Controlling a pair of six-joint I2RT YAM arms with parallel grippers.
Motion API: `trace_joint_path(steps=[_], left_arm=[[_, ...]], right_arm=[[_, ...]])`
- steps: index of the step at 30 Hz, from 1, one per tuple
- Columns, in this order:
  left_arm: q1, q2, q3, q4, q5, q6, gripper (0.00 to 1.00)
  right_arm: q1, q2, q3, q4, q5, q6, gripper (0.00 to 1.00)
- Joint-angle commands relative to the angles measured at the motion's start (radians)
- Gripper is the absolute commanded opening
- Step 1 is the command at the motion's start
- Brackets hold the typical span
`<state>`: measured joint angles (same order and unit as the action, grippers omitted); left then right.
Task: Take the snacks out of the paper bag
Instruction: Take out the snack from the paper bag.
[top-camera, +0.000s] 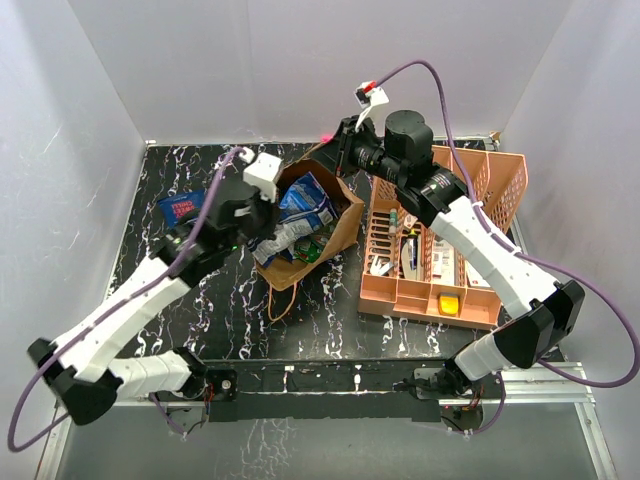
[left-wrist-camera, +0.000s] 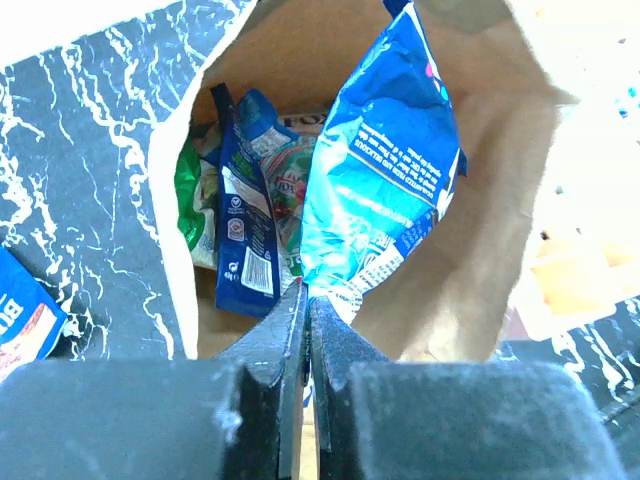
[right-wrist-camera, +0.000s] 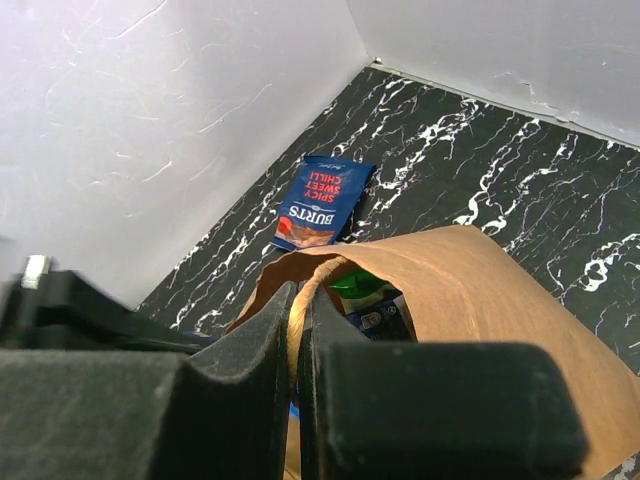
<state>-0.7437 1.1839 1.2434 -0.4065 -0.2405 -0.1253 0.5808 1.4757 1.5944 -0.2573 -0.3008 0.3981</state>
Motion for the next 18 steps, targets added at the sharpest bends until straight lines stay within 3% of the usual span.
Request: trace_joint_path(steps=[1,9,18], left_arm=[[-0.006,-0.124,0.042,-0.095,0.112,-0.014,0.00],[-0.006,-0.287,0.202,-0.210,0.127,-0.057,0.00],[-0.007,-0.247,0.569,-0.347,-0.005,-0.035,0.00]], right_arm=[[0.001,-0.070,-0.005,0.105,0.031,-0.005,0.07],[0.002,-0.087,-0.045,0.129,0.039,-0.003,0.08],[0.001,-0.105,-0.076,0.146,0.055,-0.007,0.08]])
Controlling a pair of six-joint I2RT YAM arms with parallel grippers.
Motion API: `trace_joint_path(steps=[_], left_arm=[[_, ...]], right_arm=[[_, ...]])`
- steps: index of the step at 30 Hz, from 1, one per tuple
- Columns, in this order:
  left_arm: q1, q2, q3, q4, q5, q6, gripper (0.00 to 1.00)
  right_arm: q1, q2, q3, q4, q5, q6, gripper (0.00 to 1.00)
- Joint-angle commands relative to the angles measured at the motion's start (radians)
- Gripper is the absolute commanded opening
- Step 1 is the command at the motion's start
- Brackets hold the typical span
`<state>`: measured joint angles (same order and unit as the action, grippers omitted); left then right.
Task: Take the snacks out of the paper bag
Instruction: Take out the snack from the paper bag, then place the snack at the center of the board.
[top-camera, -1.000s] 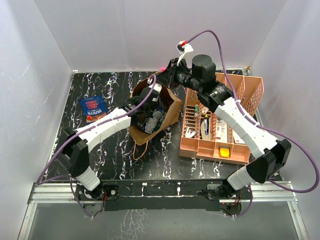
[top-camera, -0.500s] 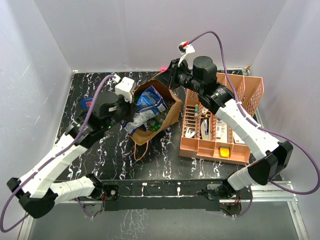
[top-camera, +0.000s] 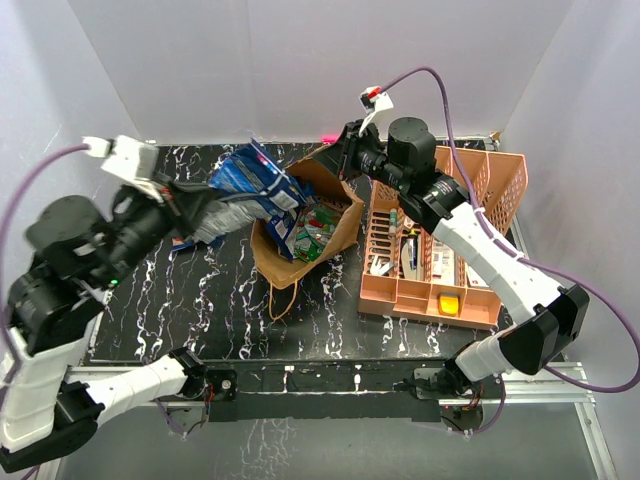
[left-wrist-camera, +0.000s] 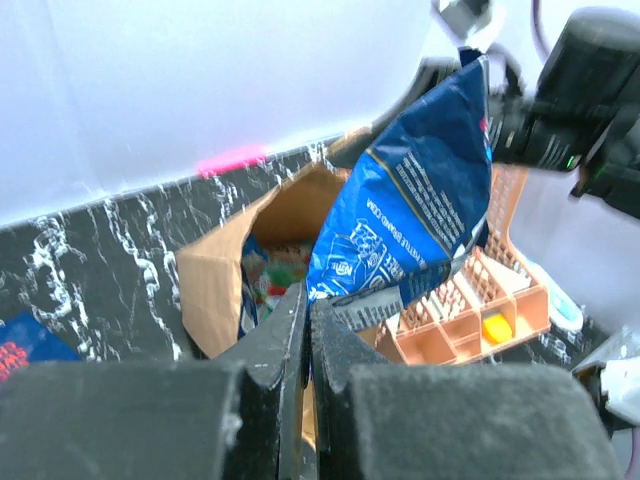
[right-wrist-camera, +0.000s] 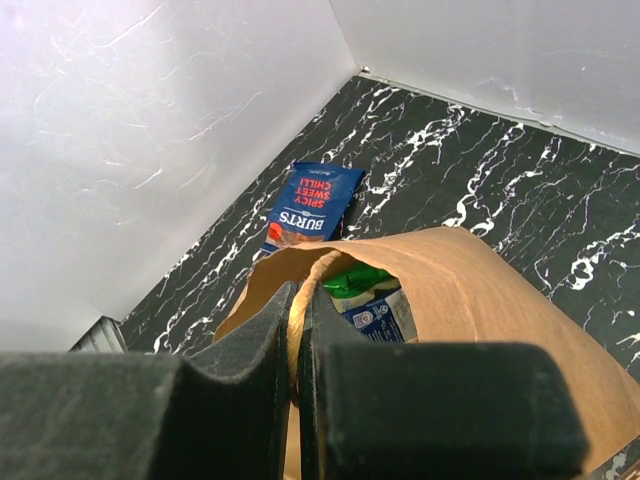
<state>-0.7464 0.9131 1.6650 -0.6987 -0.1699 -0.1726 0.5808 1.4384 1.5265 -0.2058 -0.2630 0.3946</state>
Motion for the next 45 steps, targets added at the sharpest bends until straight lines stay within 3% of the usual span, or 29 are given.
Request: trace_joint_path(steps=[1,8,15,19,21,25,30,40,45], left_arm=[[-0.003,0.037,0.180,-0.056,-0.094,0.021,0.00],[-0.004,0.114,0.263,0.023,-0.418,0.044,0.00],[-0.004,0.300,0.297,-0.055,-0.697,0.128,0.00],[0.012,0.377,0.242,-0.017,-0.811,0.181,0.00],[0.105,0.390,0.179,0.039,-0.752,0.191,0.00],[0.453,0.449,0.143,-0.026,-0.391,0.000,0.00],[0.664,0.512,0.011,0.059,-0.050,-0.194,0.00],[0.869,0.652,-0.160,0.294,0.254,-0.494,0.00],[0.898,0.709,-0.220,0.368,0.264,-0.617,0.00]], right_arm=[[0.002,-0.071,-0.012,0.095,0.020,-0.003,0.07],[0.002,-0.094,-0.042,0.111,0.027,0.005,0.07],[0.002,-0.108,-0.055,0.112,0.040,0.006,0.07],[0.001,-0.106,-0.052,0.112,0.035,0.007,0.07],[0.001,-0.102,-0.051,0.111,0.029,0.009,0.07],[0.002,-0.099,-0.052,0.103,0.022,0.009,0.08],[0.001,-0.096,-0.050,0.096,0.021,0.001,0.07],[0.001,-0.096,-0.078,0.108,0.015,0.007,0.07],[0.001,-0.093,-0.074,0.109,0.014,0.012,0.07]])
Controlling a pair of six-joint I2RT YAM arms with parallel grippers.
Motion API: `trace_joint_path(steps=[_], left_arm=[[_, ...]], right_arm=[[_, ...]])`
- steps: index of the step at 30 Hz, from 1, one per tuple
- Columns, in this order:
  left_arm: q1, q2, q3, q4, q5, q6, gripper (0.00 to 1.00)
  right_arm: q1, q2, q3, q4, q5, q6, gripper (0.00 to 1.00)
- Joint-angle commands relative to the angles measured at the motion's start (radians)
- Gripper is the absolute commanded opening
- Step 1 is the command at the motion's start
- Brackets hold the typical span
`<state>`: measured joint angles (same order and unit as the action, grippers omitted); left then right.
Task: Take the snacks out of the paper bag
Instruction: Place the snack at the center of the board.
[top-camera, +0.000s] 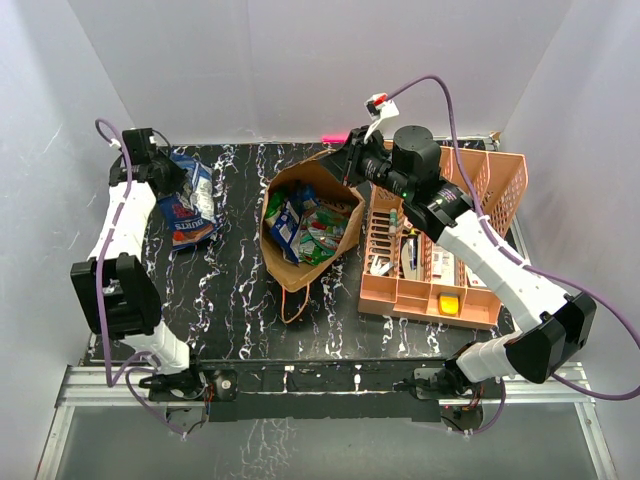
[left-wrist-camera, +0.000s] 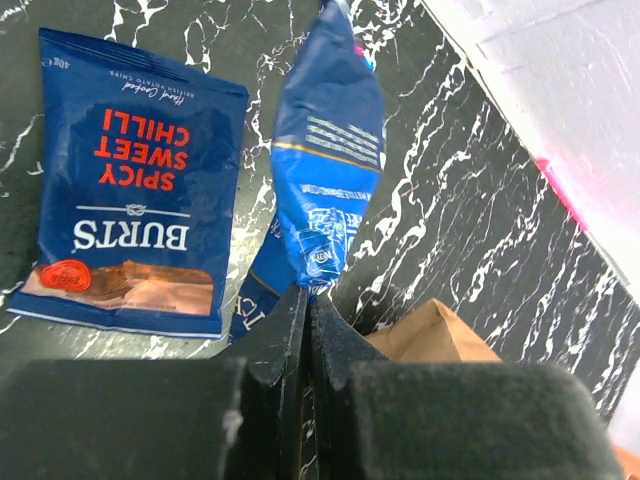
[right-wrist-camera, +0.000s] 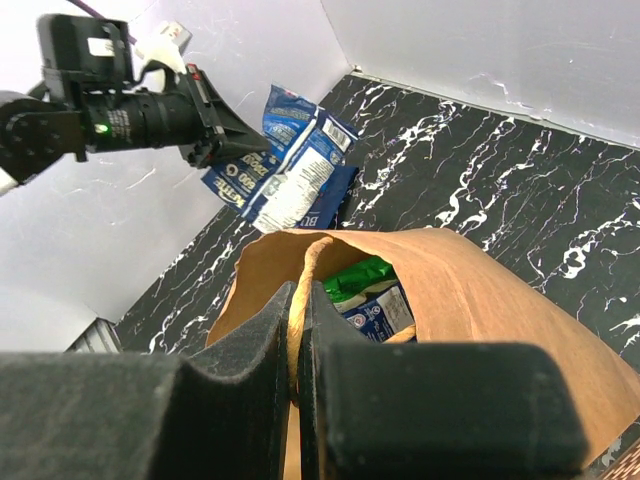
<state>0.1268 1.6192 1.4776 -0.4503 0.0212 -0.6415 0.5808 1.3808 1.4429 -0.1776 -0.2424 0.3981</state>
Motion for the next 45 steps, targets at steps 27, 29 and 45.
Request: trace_joint_path(steps=[27,29,45], left_arm=[[0.152,0.176,-0.247,0.293,0.060,-0.112,0.46],[0.151,0.157,-0.227,0.244,0.059,-0.117,0.58],[0.002,-0.088,-0.046,0.061,-0.057,-0.061,0.98]], right_arm=[[0.001,-0.015,0.020,0.062,-0.005,0.018,0.07],[0.001,-0.015,0.006,0.071,0.002,0.018,0.07],[0.002,0.056,-0.058,0.121,-0.063,0.090,0.08]])
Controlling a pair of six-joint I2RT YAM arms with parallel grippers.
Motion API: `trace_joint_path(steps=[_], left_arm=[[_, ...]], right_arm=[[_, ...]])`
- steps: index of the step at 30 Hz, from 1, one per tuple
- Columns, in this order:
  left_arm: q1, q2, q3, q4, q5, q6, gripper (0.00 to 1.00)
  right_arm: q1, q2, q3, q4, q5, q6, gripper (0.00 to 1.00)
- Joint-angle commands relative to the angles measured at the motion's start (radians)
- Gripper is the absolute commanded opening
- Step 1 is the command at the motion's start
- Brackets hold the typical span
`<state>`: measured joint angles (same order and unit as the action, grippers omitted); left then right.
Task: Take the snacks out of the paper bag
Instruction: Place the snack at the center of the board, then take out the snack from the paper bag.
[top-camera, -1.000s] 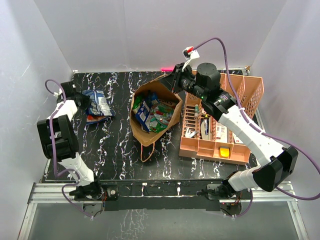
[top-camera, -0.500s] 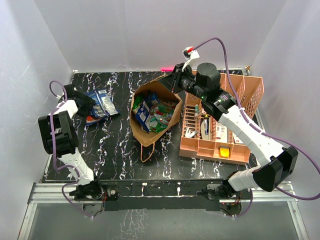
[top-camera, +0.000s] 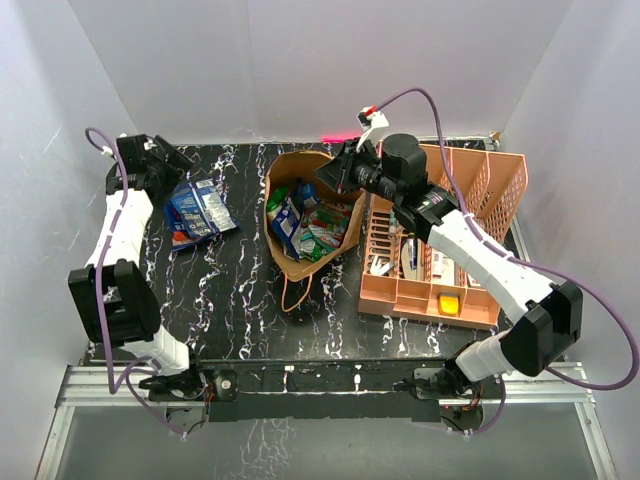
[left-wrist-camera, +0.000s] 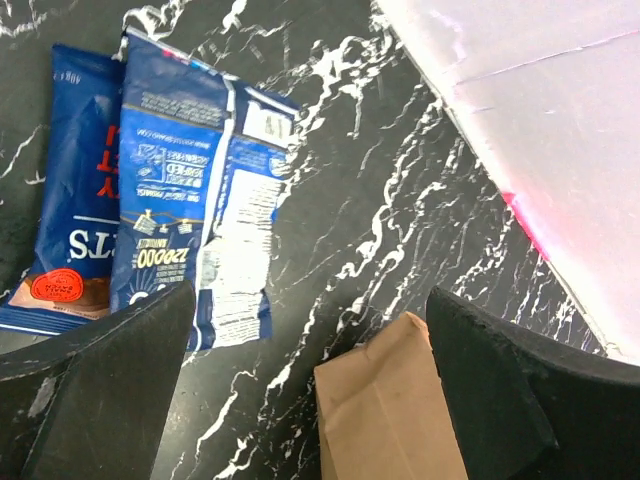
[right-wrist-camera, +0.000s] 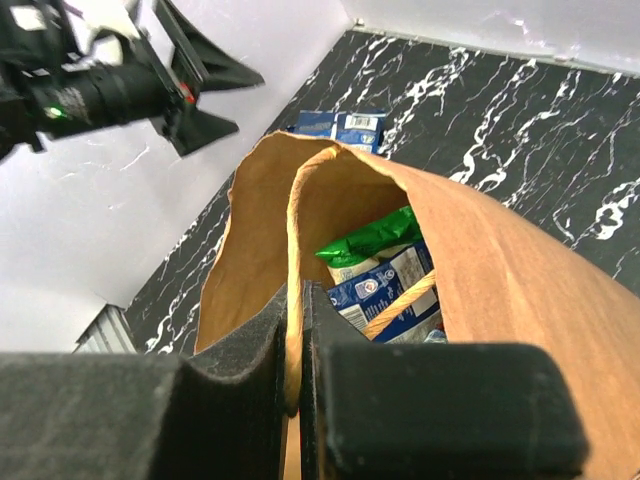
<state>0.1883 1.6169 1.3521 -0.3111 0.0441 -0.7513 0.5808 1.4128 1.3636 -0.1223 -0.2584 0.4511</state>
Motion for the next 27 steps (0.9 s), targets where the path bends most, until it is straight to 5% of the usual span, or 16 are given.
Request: trace_joint_path(steps=[1,7,17,21,27], left_arm=[[-0.095,-0.094,0.125,-0.100,-0.122,0.062,0.98],[-0.308,-0.163,0.273,-0.196,-0.234,0.107,0.96],[-0.557,-0.444,0.201,-0.286,-0.164,0.382,0.90],[-0.620,-0.584,0.131,-0.261,-0.044,0.493,0.89],[-0.662,-0.717,-0.010,-0.185,0.319,0.515,0.84]], right_arm=[[0.001,0.026,0.018,0.068,-0.058,0.042,0.07],[0.001,-0.009,-0.003,0.044,-0.021,0.009,0.08],[0.002,-0.024,0.002,0.026,-0.023,0.042,0.08],[0.001,-0.018,0.048,0.033,-0.042,0.062,0.07],[0.002,-0.041,0.049,0.054,-0.053,0.084,0.07]])
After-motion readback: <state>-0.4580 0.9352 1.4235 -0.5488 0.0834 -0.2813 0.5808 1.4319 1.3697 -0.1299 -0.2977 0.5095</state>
